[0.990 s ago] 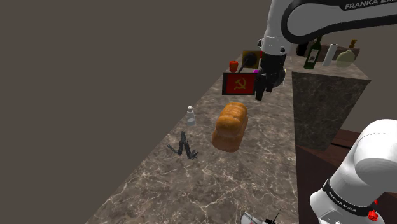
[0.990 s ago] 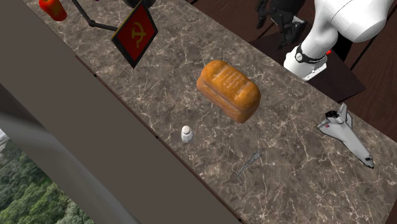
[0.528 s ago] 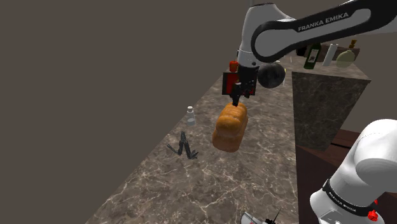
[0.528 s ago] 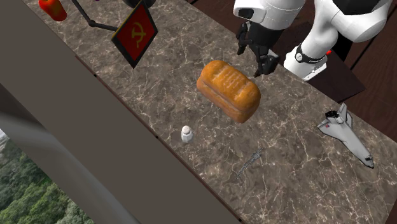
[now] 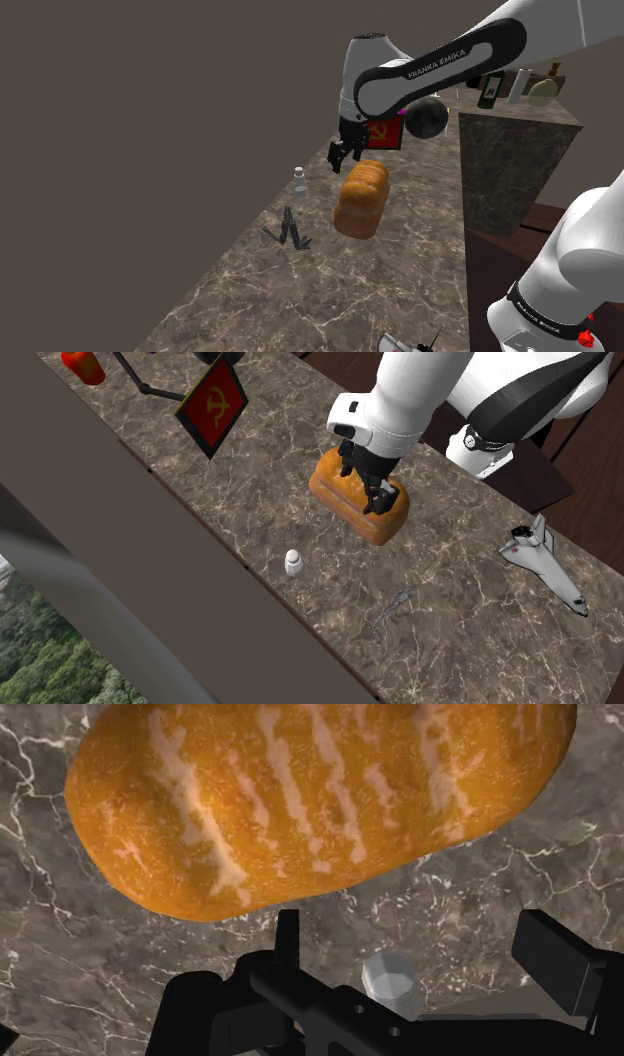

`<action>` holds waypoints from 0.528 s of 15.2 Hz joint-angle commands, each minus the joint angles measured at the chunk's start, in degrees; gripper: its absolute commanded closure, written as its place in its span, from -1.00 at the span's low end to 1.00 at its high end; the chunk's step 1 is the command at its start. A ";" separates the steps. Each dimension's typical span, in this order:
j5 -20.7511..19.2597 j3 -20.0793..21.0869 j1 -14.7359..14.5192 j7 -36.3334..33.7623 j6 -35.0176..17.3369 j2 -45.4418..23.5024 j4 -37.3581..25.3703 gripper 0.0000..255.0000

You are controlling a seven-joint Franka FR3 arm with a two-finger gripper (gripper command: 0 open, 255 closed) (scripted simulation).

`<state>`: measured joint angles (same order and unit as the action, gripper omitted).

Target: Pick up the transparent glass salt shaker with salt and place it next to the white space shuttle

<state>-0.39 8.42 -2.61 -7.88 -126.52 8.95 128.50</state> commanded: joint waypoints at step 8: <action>-6.96 1.50 -1.41 -8.67 -7.63 -19.54 -14.91 -1.00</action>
<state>-6.41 9.88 -3.69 -15.46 -133.89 -8.16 116.07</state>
